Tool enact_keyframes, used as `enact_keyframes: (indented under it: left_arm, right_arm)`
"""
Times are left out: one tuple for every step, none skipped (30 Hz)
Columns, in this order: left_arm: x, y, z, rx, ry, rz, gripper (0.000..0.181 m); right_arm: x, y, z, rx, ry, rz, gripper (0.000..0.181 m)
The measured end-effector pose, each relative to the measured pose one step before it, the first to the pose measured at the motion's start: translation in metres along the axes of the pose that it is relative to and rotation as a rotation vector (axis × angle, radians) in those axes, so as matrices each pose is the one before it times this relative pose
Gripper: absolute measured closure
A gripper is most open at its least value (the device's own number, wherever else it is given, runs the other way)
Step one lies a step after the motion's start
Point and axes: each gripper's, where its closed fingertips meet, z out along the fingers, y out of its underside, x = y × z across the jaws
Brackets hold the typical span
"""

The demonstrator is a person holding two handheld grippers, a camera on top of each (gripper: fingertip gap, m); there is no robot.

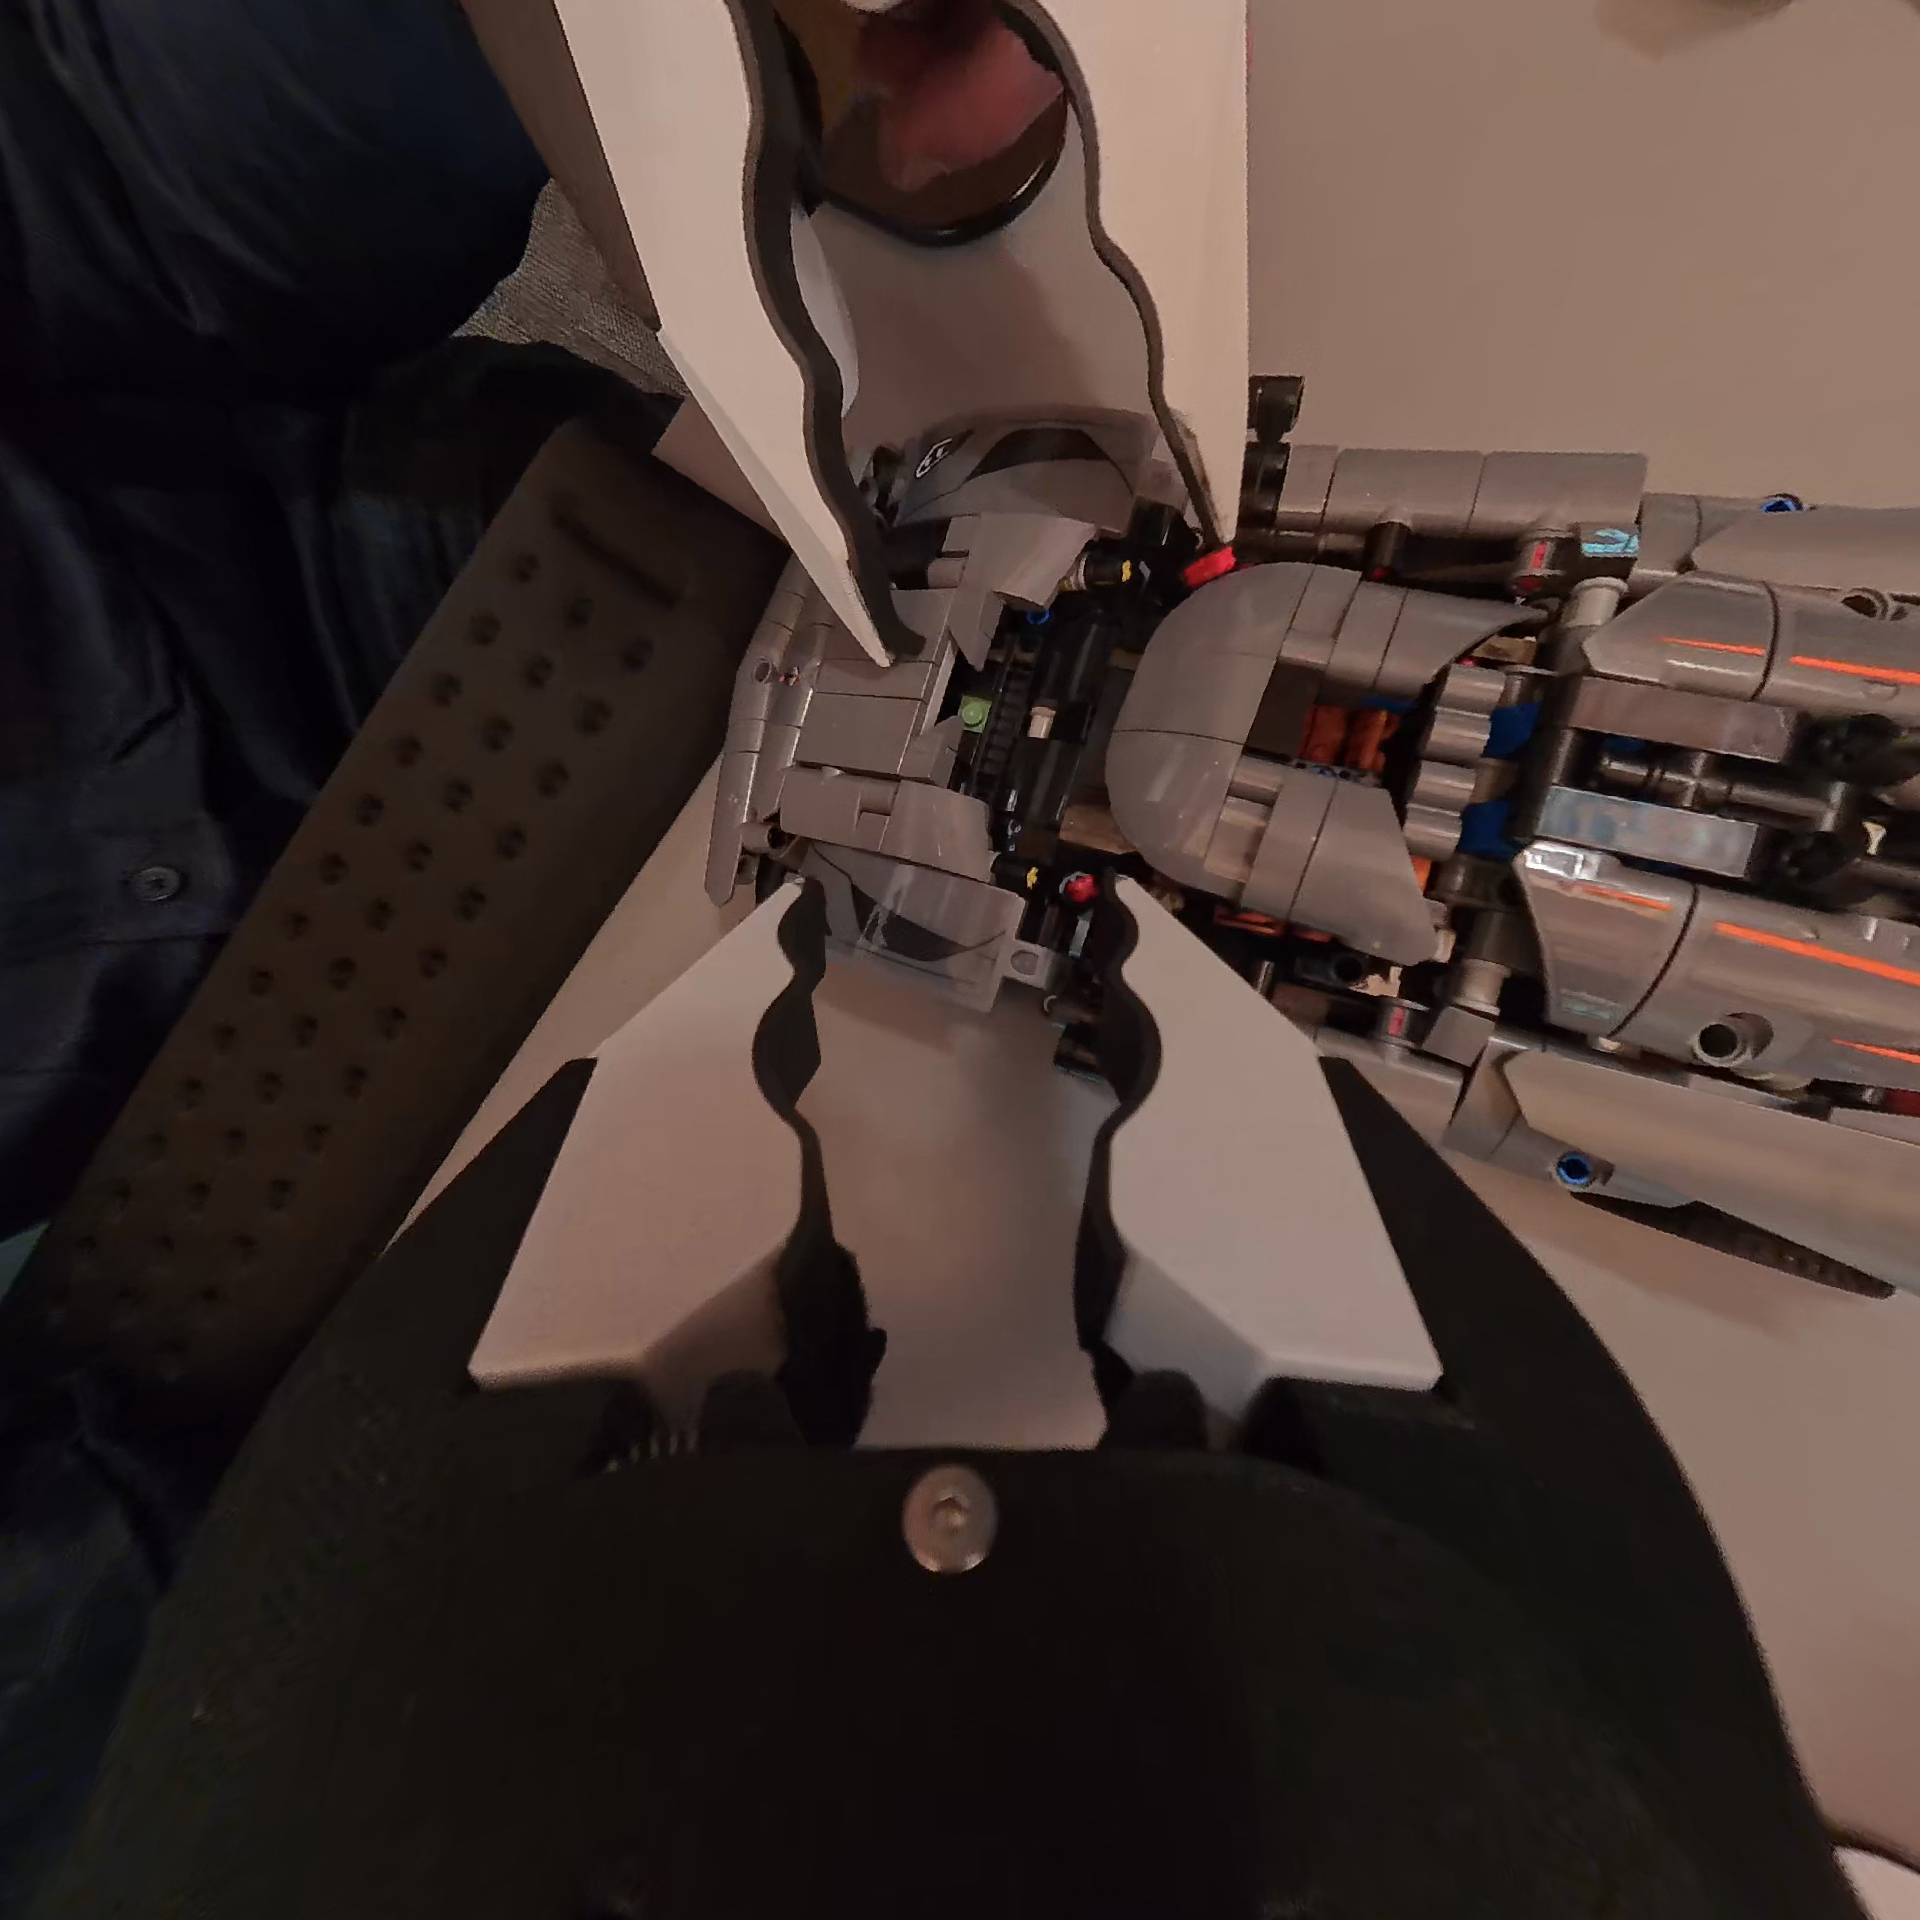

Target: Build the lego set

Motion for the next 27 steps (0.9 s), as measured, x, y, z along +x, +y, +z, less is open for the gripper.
enact_keyframes:
  left_arm:
    - [-0.00032,0.00003,0.00015,-0.0009,0.0004,-0.0022,0.120]
    - [-0.00013,-0.00005,0.00015,0.0001,0.0018,-0.0019,0.120]
    - [0.00030,0.00001,0.00006,0.0010,0.0031,0.0010,0.121]
    - [0.00008,-0.00007,0.00014,0.0010,0.0015,0.0019,0.121]
    - [0.00000,-0.00004,0.00002,0.0004,0.0006,-0.0002,0.121]
    - [-0.00003,0.00012,0.00001,0.0005,0.0012,-0.0009,0.121]
    - [0.00011,-0.00007,-0.00001,0.0010,0.0014,-0.0001,0.121]
    - [0.00016,0.00005,0.00003,0.0007,0.0019,0.0004,0.121]
    - [0.00185,0.00034,0.00012,-0.0010,0.0122,0.0013,0.125]
    - [0.00315,-0.00009,0.00050,0.0002,0.0196,-0.0021,0.131]
    - [-0.00030,-0.00025,0.00027,0.0015,-0.0034,0.0015,0.130]
    - [-0.00513,-0.00025,-0.00074,0.0021,-0.0334,0.0017,0.122]
    - [-0.00257,0.00009,-0.00123,0.0002,-0.0154,0.0039,0.119]
    - [-0.00085,0.00036,-0.00085,-0.0018,-0.0033,0.0017,0.118]
    - [-0.00028,0.00026,0.00001,-0.0020,0.0018,-0.0011,0.117]
    - [0.00000,0.00001,0.00074,-0.0019,0.0061,-0.0060,0.115]
    - [0.00034,-0.00026,0.00109,-0.0022,0.0099,-0.0055,0.114]
    - [0.00041,-0.00006,0.00147,-0.0035,0.0120,-0.0072,0.113]
    - [0.00042,0.00021,0.00205,-0.0046,0.0127,-0.0133,0.107]
    - [0.00149,0.00134,0.00250,-0.0097,0.0211,-0.0162,0.101]
    - [0.00117,0.00051,0.00204,-0.0040,0.0182,-0.0117,0.100]
    - [0.00061,-0.00046,0.00119,0.0033,0.0109,-0.0040,0.100]
    - [0.00123,0.00004,0.00074,0.0014,0.0113,-0.0014,0.103]
    - [0.00049,-0.00004,0.00029,0.0008,0.0045,-0.0041,0.104]
    - [-0.00049,-0.00013,-0.00017,0.0019,-0.0039,-0.0015,0.104]
    - [-0.00029,-0.00005,-0.00010,0.0016,-0.0039,-0.0015,0.105]
    - [0.00017,-0.00015,0.00001,0.0017,-0.0016,0.0005,0.105]
  right_arm:
    - [0.00022,-0.00007,-0.00004,0.0004,0.0004,0.0007,0.131]
    - [-0.00002,0.00013,-0.00002,-0.0004,0.0006,-0.0012,0.131]
    - [0.00001,0.00000,-0.00005,-0.0007,0.0006,-0.0009,0.131]
    - [0.00002,-0.00002,0.00004,-0.0004,0.0004,0.0001,0.131]
    - [-0.00008,0.00004,0.00000,0.0000,0.0000,-0.0001,0.131]
    - [-0.00011,0.00003,0.00001,0.0000,-0.0004,-0.0005,0.131]
    - [-0.00004,0.00004,-0.00005,0.0002,-0.0006,-0.0001,0.131]
    - [-0.00012,-0.00004,0.00002,0.0003,-0.0007,0.0003,0.130]
    - [-0.00018,-0.00006,0.00008,0.0002,-0.0006,-0.0004,0.130]
    - [0.00005,0.00007,-0.00012,-0.0006,0.0009,-0.0007,0.130]
    - [0.00029,0.00018,-0.00012,-0.0008,0.0020,0.0003,0.130]
    - [0.00021,0.00006,-0.00014,0.0008,0.0007,0.0009,0.130]
    - [-0.00012,0.00004,-0.00008,0.0007,-0.0010,0.0004,0.129]
    - [-0.00012,0.00005,0.00011,-0.0005,-0.0010,-0.0004,0.129]
    - [-0.00022,-0.00014,0.00018,-0.0002,-0.0008,-0.0008,0.130]
    - [0.00008,0.00003,0.00001,-0.0008,0.0005,-0.0006,0.130]
    - [0.00005,-0.00009,-0.00003,-0.0003,0.0008,0.0001,0.130]
    - [0.00011,0.00005,-0.00011,0.0004,0.0000,0.0005,0.130]
    - [-0.00013,0.00001,-0.00007,0.0009,-0.0013,0.0002,0.130]
    - [-0.00002,-0.00003,0.00001,0.0002,-0.0001,0.0001,0.130]
    - [0.00031,0.00004,-0.00004,-0.0005,0.0017,0.0003,0.130]
    - [0.00020,0.00000,-0.00010,-0.0004,0.0017,0.0001,0.130]
    - [0.00014,0.00017,-0.00017,0.0003,0.0006,0.0004,0.129]
    - [0.00013,0.00007,-0.00015,0.0007,0.0002,0.0010,0.129]
    - [0.00023,-0.00005,-0.00007,0.0008,0.0004,0.0009,0.129]
    - [0.00012,-0.00003,-0.00004,0.0004,0.0002,0.0005,0.129]
    - [-0.00007,-0.00006,0.00006,-0.0001,-0.0003,0.0000,0.129]
